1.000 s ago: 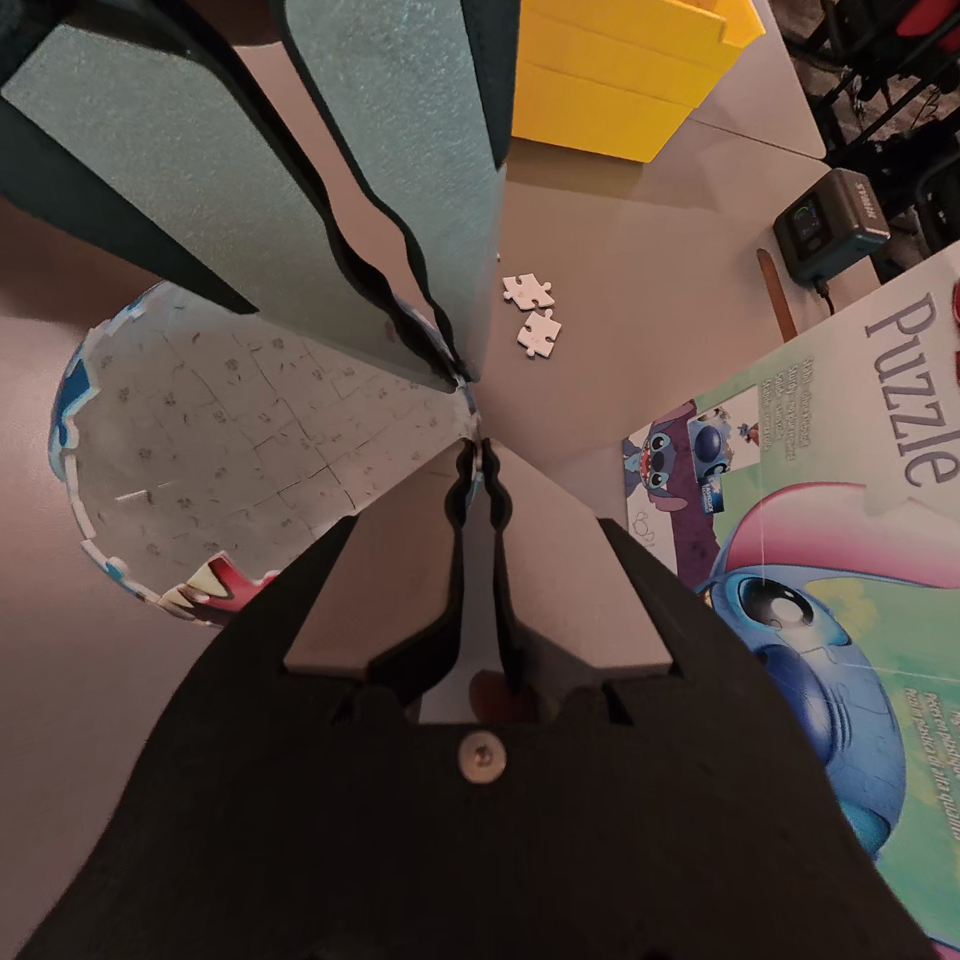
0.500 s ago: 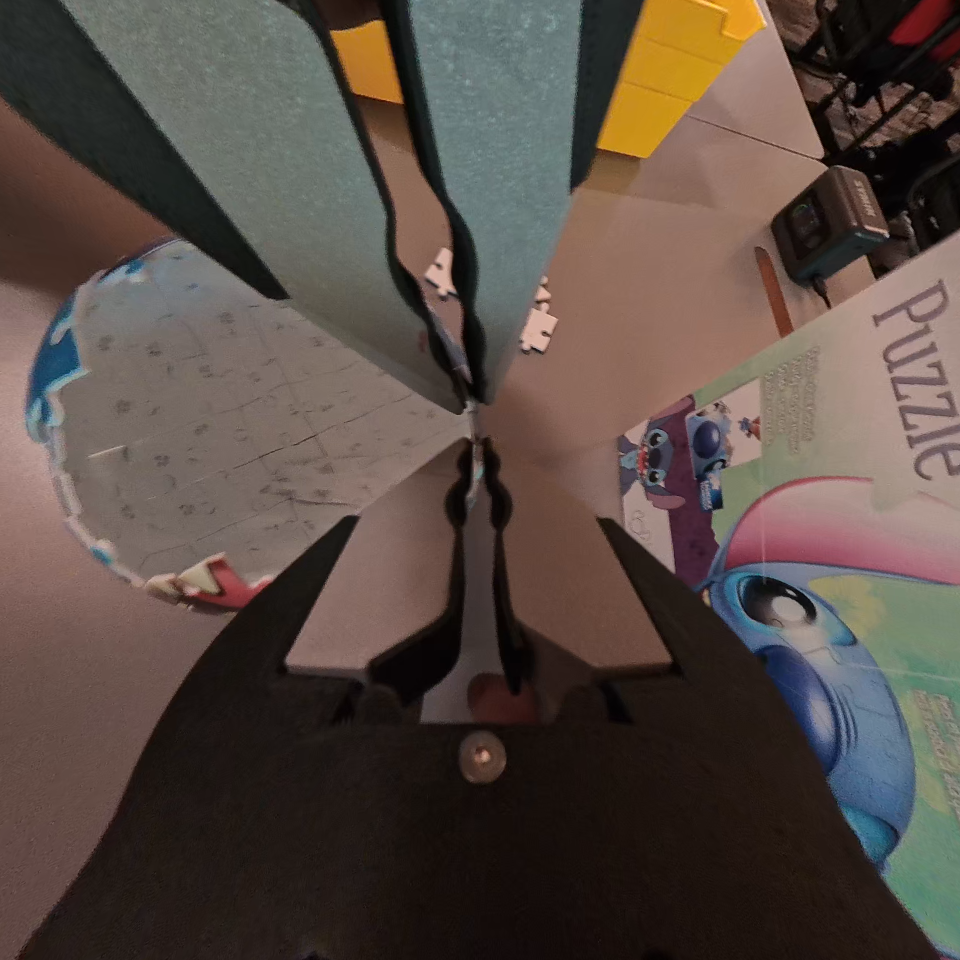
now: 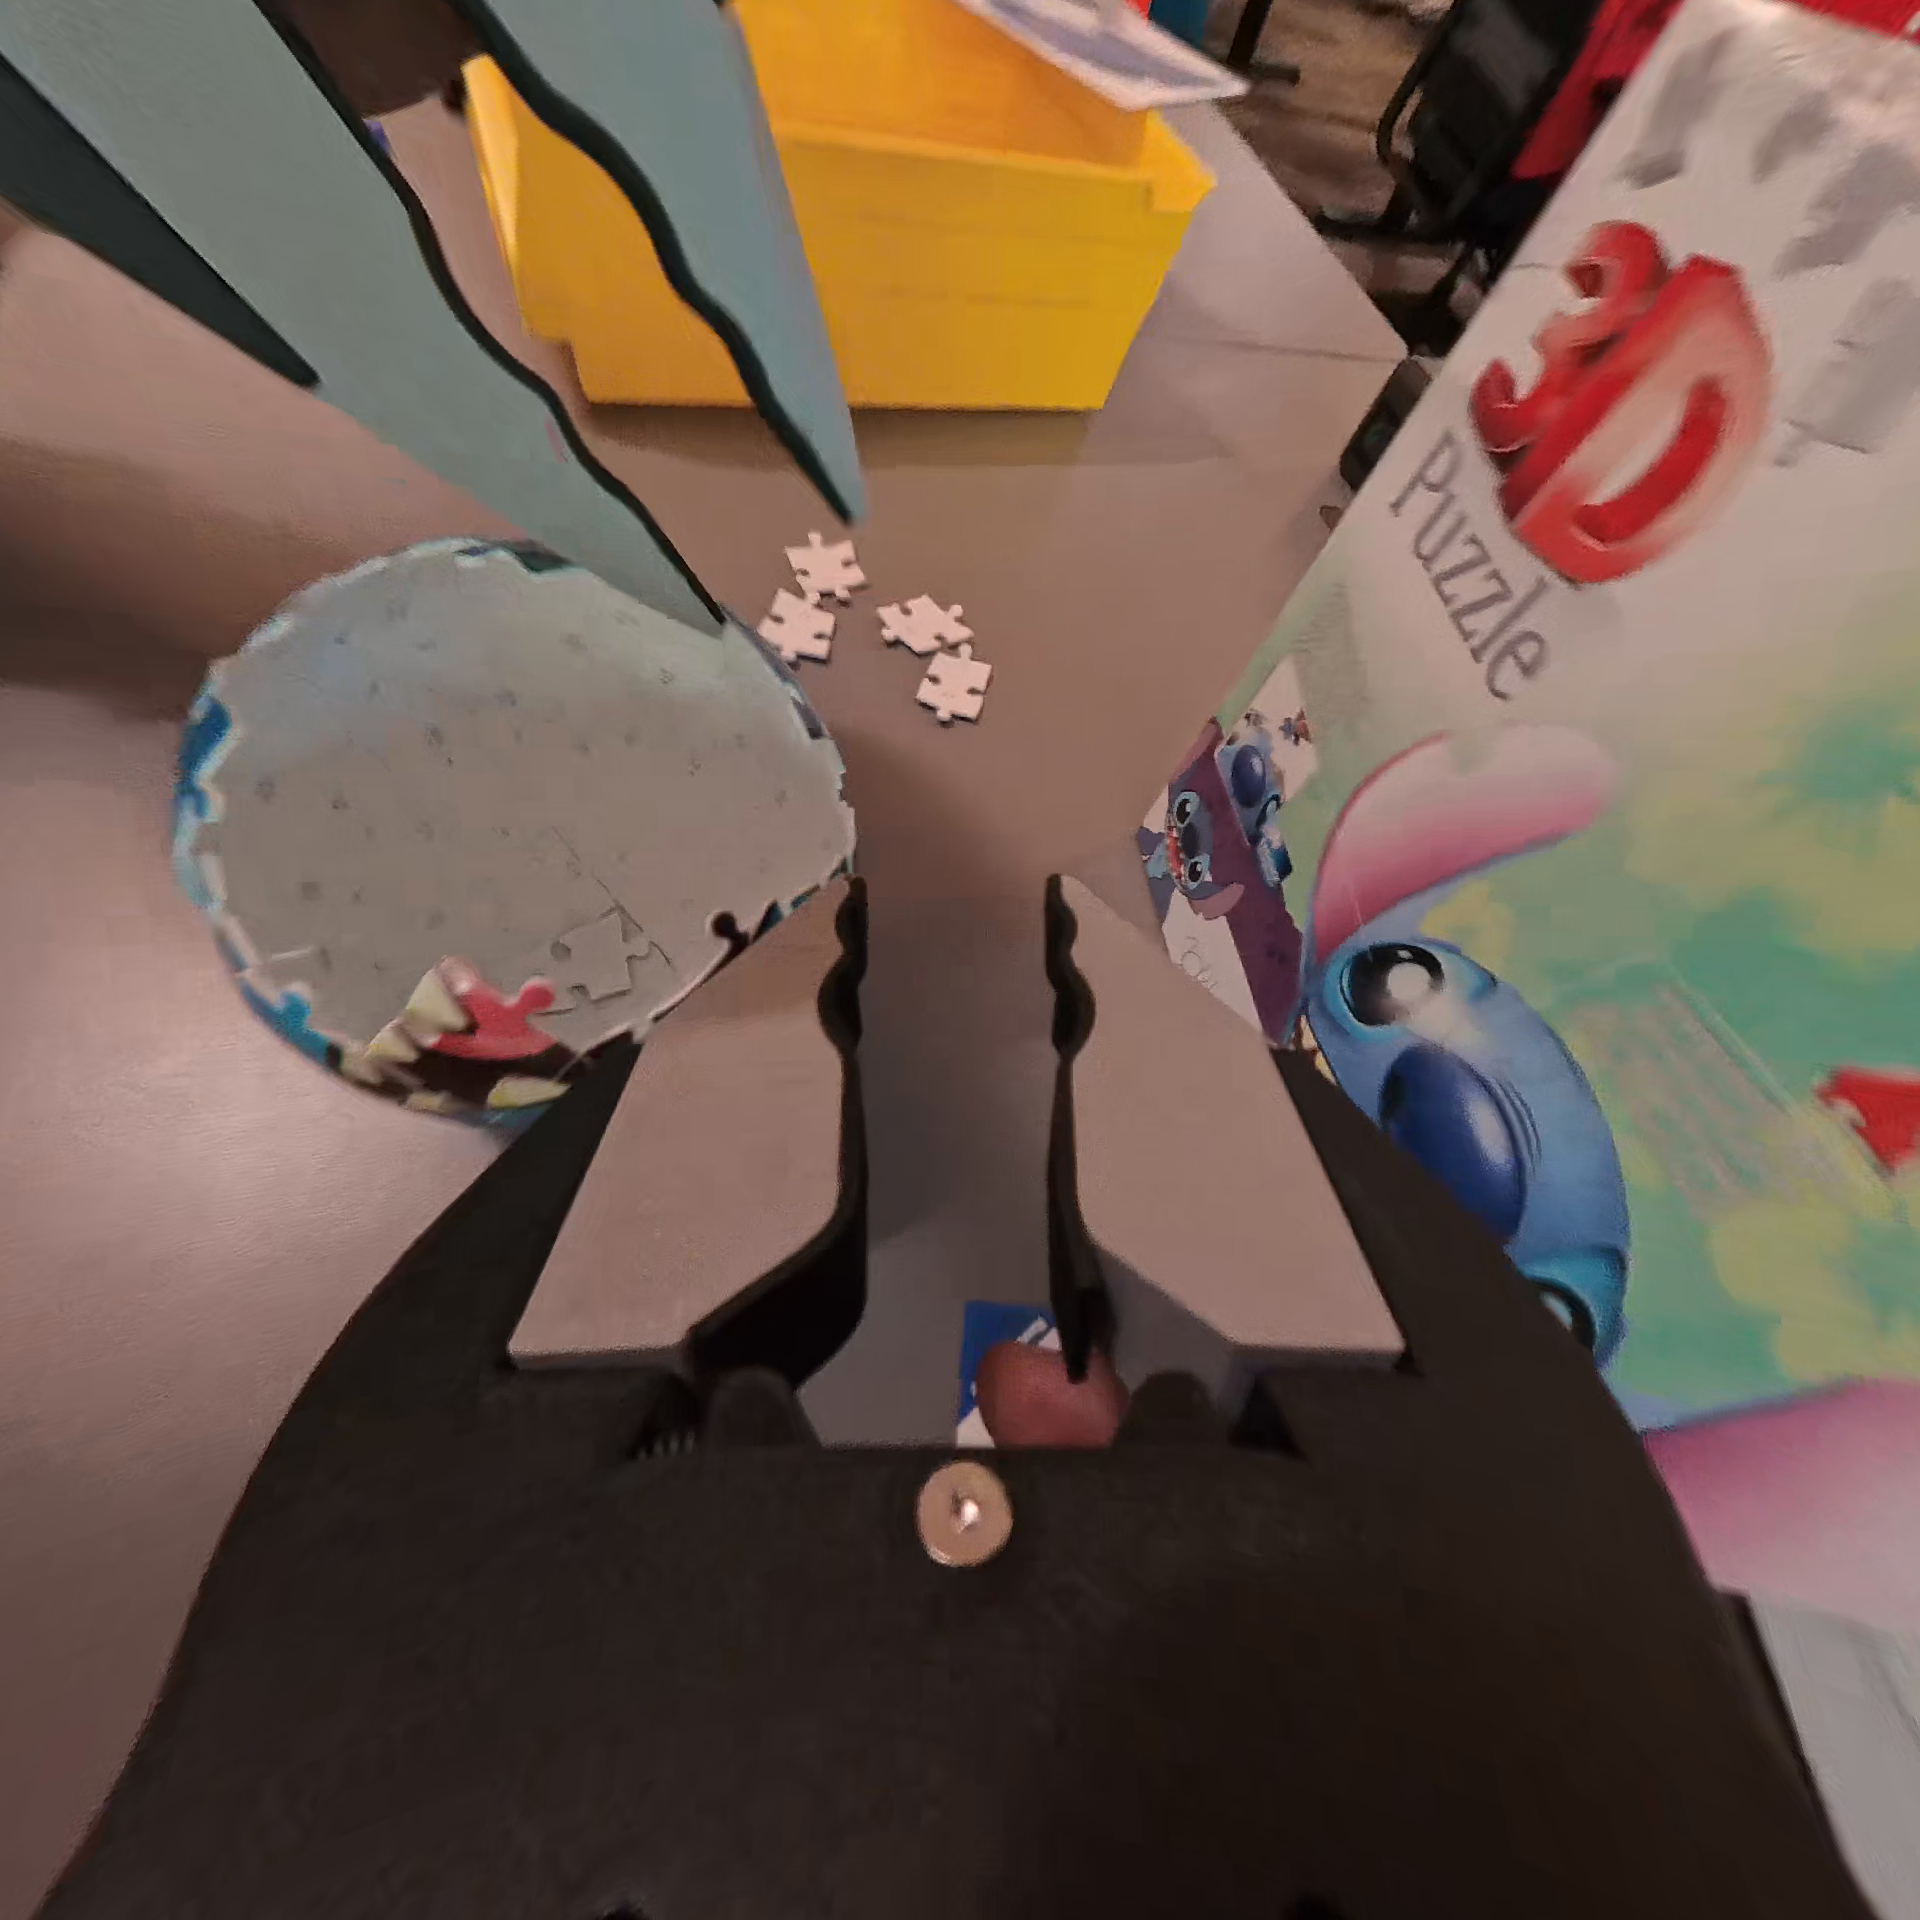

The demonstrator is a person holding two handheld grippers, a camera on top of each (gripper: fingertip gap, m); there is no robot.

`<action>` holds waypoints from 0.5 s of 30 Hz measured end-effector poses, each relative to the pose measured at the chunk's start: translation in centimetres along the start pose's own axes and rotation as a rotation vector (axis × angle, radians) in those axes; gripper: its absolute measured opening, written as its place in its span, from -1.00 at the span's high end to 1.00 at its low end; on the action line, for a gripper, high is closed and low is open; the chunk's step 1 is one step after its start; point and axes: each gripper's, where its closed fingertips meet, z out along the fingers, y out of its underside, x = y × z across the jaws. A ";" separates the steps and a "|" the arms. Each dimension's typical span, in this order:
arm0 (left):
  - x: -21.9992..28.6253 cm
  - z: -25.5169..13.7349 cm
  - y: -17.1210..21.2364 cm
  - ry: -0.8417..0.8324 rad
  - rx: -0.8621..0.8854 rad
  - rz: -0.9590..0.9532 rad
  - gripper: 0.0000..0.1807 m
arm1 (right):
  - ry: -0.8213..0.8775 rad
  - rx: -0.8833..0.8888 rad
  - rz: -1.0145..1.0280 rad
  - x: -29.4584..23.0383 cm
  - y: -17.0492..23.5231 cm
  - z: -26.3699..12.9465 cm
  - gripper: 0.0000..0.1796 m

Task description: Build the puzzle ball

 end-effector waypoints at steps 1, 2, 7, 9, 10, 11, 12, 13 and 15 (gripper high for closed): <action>-0.2 -1.1 -0.1 -0.002 0.051 -0.013 0.58 | -0.016 0.030 0.023 0.0 0.0 -0.9 0.59; -0.3 -2.2 -0.1 0.010 0.108 -0.031 0.51 | -0.035 0.057 0.038 -0.2 0.0 -1.7 0.51; 0.9 -4.7 3.3 0.105 0.282 -0.070 0.22 | -0.182 0.176 0.034 -2.8 2.0 -4.6 0.13; 2.5 -3.1 5.0 0.166 0.286 -0.072 0.15 | -0.223 0.180 0.037 -4.0 3.2 -4.3 0.09; 3.5 -2.1 5.9 0.206 0.273 -0.072 0.10 | -0.235 0.171 0.033 -4.5 3.6 -3.8 0.08; 4.5 -1.1 6.6 0.239 0.262 -0.073 0.06 | -0.244 0.167 0.032 -5.0 3.8 -3.3 0.07; 5.4 -0.2 7.2 0.264 0.258 -0.070 0.03 | -0.263 0.163 0.035 -5.6 4.0 -2.7 0.07; 6.2 0.7 7.4 0.285 0.272 -0.062 0.01 | -0.279 0.150 0.038 -6.1 4.2 -2.0 0.04; 7.7 2.1 7.4 0.317 0.293 -0.052 0.00 | -0.282 0.122 0.029 -6.6 4.6 -0.6 0.01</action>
